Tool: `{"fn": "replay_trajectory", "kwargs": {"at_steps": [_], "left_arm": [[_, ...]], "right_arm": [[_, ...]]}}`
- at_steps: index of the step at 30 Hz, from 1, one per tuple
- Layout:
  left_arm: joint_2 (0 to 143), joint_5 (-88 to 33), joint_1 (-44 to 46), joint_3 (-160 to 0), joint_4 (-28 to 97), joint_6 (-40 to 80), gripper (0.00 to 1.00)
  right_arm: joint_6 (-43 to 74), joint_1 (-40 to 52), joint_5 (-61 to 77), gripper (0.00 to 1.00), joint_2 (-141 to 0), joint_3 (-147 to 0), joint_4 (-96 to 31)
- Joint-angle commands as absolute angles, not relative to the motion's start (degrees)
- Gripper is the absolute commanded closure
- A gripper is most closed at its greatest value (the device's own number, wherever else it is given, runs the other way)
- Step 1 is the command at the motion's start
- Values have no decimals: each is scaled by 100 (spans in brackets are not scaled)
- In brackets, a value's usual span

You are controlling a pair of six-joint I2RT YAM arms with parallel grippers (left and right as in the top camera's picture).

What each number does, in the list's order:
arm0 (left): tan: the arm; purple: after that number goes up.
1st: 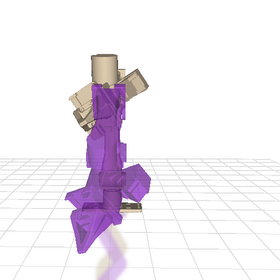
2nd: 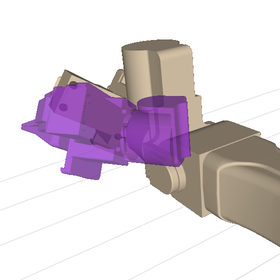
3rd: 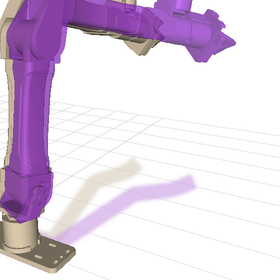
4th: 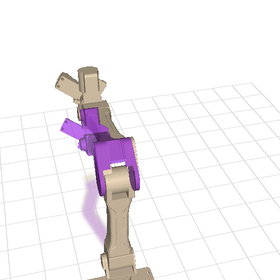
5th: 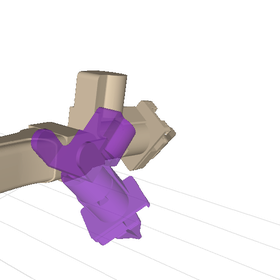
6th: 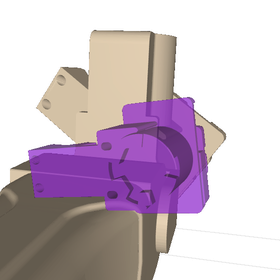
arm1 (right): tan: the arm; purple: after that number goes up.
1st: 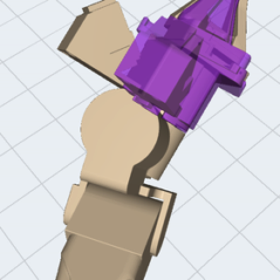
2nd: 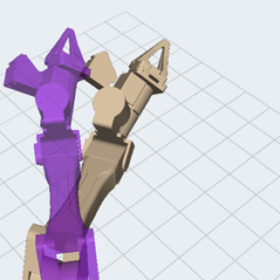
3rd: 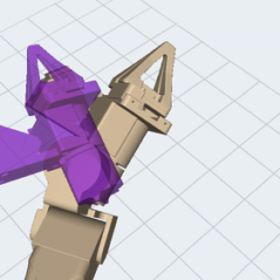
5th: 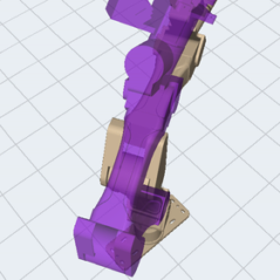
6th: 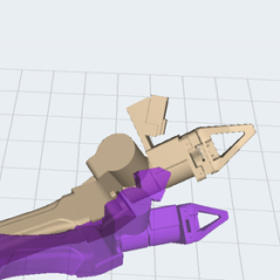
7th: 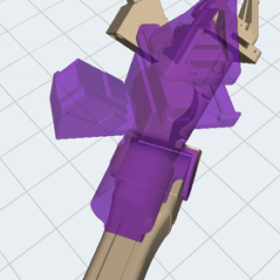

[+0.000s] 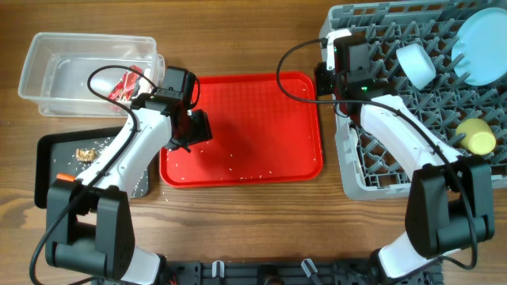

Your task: Sort waste into correct bins and load items into the dishwasher rack

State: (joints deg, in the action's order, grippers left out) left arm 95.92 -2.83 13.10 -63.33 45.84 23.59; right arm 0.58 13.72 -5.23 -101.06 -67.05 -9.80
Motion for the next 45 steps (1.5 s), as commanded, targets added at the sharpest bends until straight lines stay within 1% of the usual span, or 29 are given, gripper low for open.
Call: {"fn": "replay_trajectory", "kwargs": {"at_steps": [1,7,11,13,19,31,37,45], "left_arm": [[9644,-189,1328,-6366,4563,2292,37],[9644,-189,1328,-6366,4560,2294,37],[9644,-189,1328,-6366,4560,2292,37],[9644,-189,1328,-6366,4560,2292,37],[9644,-189,1328,-6366,4560,2292,37],[9644,-189,1328,-6366,4545,2292,37],[9644,-189,1328,-6366,4541,2294,37],[9644,-189,1328,-6366,4539,2294,37]], "right_arm": [[-268,1354,-399,68,-10230,-6711,-733],[-309,1354,-399,69,-10488,-6711,-622],[-589,1354,-403,69,-10715,-6711,-517],[-585,1354,-602,70,-10796,-6711,-438],[-565,1354,-1076,70,-10829,-6711,-244],[-585,1352,-1076,69,-10829,-6711,-156],[-591,1350,-1426,70,-10844,-6711,-141],[-596,1247,-1439,70,-10844,-6711,-89]]}}
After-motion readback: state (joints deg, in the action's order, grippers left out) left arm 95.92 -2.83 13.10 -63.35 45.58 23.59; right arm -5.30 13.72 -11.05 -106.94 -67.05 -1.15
